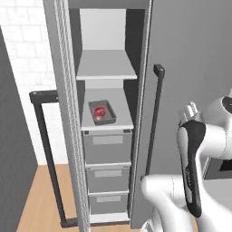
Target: Take the meat container that has the steak and place it on the second highest rack of the freezer. Then take the vegetable container that has the corn and eggplant and place it on the highest rack of the freezer.
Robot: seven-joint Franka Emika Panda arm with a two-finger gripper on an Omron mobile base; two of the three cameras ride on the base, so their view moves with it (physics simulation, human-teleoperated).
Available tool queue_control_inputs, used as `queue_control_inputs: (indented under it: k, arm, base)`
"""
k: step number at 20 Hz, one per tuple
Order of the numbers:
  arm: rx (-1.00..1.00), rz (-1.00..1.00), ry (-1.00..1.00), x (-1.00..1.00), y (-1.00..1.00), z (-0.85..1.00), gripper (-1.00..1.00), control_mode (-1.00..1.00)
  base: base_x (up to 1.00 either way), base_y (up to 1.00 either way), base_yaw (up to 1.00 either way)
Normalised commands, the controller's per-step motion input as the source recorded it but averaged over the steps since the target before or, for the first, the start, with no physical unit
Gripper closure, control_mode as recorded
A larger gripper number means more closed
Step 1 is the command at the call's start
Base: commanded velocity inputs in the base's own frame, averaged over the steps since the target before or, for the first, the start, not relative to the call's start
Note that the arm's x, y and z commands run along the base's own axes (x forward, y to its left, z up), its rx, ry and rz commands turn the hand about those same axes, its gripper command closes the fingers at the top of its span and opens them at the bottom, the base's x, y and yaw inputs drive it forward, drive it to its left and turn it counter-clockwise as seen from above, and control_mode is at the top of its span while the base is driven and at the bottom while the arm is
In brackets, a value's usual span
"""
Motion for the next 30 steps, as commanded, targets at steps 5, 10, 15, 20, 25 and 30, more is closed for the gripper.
queue_control_inputs:
  k: [5,10,15,20,25,30]
  arm:
    - [0.0,0.0,0.0,0.0,0.0,0.0,-1.0,1.0]
    - [0.0,0.0,0.0,0.0,0.0,0.0,-1.0,1.0]
    - [0.0,0.0,0.0,0.0,0.0,0.0,-1.0,1.0]
    - [0.0,0.0,0.0,0.0,0.0,0.0,-1.0,1.0]
    - [0.0,0.0,0.0,0.0,0.0,0.0,-1.0,1.0]
    - [0.0,0.0,0.0,0.0,0.0,0.0,-1.0,1.0]
  base:
    - [-0.59,-0.82,-0.5]
    - [0.15,-1.0,-0.49]
    - [0.59,-1.0,-0.37]
    - [0.67,-1.0,-0.33]
    - [1.0,-1.0,-0.1]
    - [0.73,-1.0,0.14]
